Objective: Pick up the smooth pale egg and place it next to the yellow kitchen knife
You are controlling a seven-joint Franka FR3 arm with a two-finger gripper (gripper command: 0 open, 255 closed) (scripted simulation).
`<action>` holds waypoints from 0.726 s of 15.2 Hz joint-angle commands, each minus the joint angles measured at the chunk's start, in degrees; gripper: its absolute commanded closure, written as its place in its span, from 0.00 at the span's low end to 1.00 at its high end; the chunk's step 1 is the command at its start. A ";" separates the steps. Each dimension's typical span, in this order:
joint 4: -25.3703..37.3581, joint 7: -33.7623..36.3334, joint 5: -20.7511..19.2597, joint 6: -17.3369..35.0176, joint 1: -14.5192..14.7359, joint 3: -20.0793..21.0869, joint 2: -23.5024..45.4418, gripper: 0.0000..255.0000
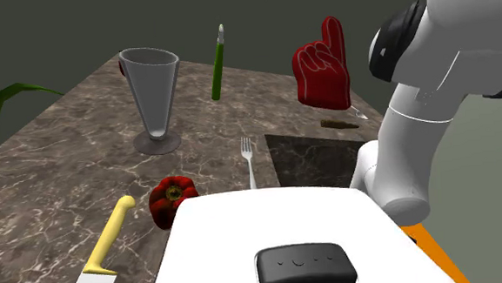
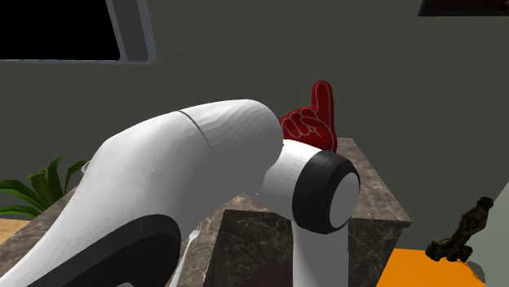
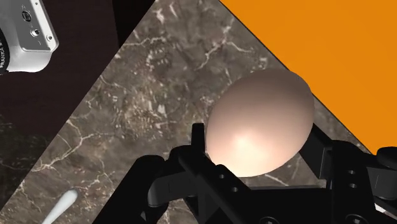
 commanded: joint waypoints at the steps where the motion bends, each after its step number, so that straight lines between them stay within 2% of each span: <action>1: -2.11 -0.24 0.42 1.86 -0.57 0.03 -0.54 1.00; 11: -10.32 -0.51 0.78 9.73 -1.75 -0.14 -1.17 1.00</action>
